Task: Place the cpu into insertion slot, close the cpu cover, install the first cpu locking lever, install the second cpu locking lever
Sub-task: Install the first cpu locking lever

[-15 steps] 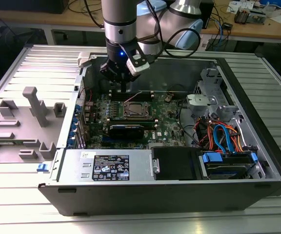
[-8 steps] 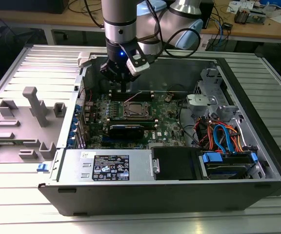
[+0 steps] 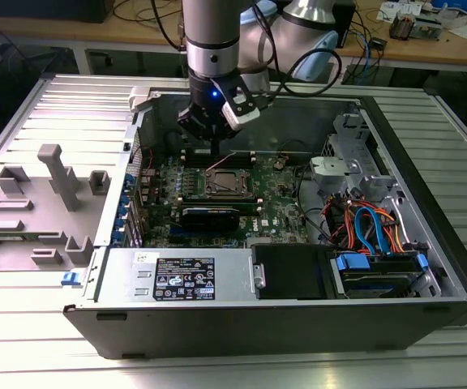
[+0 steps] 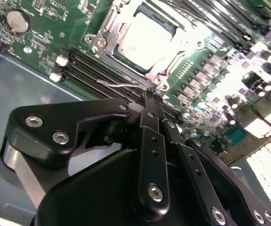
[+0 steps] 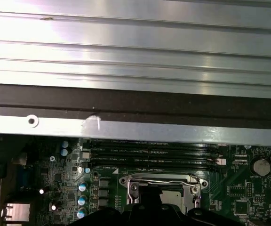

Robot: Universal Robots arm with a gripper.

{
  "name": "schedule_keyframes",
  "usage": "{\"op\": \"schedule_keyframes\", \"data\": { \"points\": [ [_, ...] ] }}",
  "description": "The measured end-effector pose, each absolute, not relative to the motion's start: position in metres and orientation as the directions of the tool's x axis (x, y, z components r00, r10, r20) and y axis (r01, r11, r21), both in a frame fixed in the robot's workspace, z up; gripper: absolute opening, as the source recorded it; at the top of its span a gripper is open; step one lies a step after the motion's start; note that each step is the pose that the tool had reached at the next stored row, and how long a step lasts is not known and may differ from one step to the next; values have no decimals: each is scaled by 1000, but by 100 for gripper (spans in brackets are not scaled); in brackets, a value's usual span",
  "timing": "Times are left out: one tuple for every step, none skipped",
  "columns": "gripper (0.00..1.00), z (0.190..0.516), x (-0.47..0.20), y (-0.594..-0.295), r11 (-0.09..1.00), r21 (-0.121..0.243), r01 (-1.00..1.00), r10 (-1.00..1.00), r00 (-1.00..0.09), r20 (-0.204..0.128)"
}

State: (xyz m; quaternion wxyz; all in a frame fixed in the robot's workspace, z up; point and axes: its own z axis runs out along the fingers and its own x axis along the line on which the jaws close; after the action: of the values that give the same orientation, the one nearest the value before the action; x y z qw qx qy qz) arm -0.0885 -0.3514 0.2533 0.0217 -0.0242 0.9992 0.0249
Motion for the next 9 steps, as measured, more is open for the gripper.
{"op": "schedule_keyframes", "data": {
  "points": [
    [11, 252, -88, -351, 998, 49, -49, -47, -998, -45],
    [11, 250, -88, -351, 998, 49, -49, -47, -998, -44],
    [11, 249, -87, -350, 998, 48, -49, -47, -998, -45],
    [11, 247, -87, -350, 998, 48, -50, -47, -998, -44],
    [11, 246, -87, -349, 998, 47, -49, -47, -998, -44],
    [11, 245, -87, -349, 998, 46, -47, -45, -998, -45],
    [11, 244, -87, -349, 998, 46, -45, -43, -998, -44],
    [11, 243, -86, -349, 998, 45, -40, -38, -998, -44],
    [11, 242, -86, -349, 998, 45, -32, -30, -999, -44]
  ]
}}
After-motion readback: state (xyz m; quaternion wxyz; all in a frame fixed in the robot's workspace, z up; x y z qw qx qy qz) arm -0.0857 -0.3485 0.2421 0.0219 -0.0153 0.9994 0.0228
